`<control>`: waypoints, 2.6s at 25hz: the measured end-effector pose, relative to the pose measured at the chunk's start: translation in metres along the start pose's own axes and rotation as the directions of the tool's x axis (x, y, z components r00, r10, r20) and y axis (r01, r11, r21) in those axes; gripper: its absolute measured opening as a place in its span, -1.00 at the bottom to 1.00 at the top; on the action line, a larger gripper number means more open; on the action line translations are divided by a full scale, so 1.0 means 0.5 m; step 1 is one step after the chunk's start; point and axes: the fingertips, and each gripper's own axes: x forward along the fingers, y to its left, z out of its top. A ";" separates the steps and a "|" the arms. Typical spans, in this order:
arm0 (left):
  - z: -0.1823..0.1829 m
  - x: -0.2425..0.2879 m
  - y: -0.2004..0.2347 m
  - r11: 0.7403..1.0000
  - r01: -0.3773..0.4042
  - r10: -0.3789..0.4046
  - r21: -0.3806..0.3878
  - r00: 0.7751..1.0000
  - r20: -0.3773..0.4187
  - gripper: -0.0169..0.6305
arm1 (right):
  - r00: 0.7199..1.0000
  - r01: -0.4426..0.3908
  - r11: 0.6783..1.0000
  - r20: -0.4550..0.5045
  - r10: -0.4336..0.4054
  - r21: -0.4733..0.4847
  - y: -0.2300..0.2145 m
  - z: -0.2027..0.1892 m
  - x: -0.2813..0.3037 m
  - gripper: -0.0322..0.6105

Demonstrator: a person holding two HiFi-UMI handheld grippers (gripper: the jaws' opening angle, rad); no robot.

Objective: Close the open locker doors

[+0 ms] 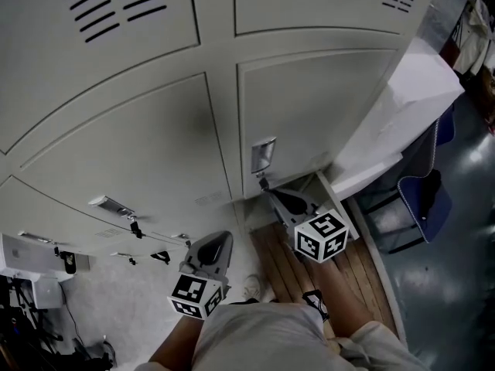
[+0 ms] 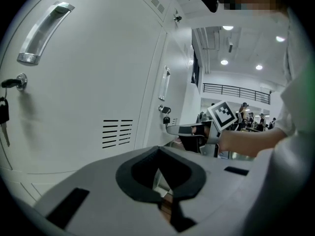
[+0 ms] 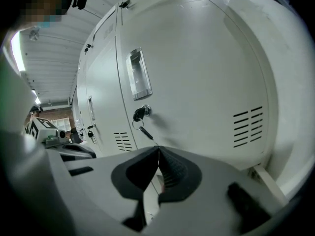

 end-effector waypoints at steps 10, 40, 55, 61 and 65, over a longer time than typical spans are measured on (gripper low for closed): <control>-0.012 0.039 -0.073 0.995 0.094 -0.092 0.039 0.995 -0.029 -0.91 | 0.996 0.092 0.994 0.015 -0.093 0.055 -0.049 -0.047 -0.103 -0.81; -0.057 0.244 -0.320 0.908 0.410 -0.394 0.086 0.906 -0.158 -0.91 | 0.835 0.550 0.808 -0.100 -0.542 0.213 -0.295 -0.282 -0.533 -0.81; -0.146 0.285 -0.351 0.894 0.441 -0.409 0.083 0.877 -0.250 -0.91 | 0.831 0.554 0.781 -0.137 -0.539 0.287 -0.370 -0.386 -0.514 -0.81; -0.173 0.278 -0.339 0.897 0.434 -0.400 0.079 0.875 -0.273 -0.91 | 0.840 0.541 0.784 -0.148 -0.522 0.305 -0.393 -0.406 -0.492 -0.81; -0.181 0.271 -0.335 0.900 0.431 -0.398 0.070 0.875 -0.274 -0.91 | 0.851 0.525 0.798 -0.167 -0.498 0.297 -0.398 -0.418 -0.475 -0.81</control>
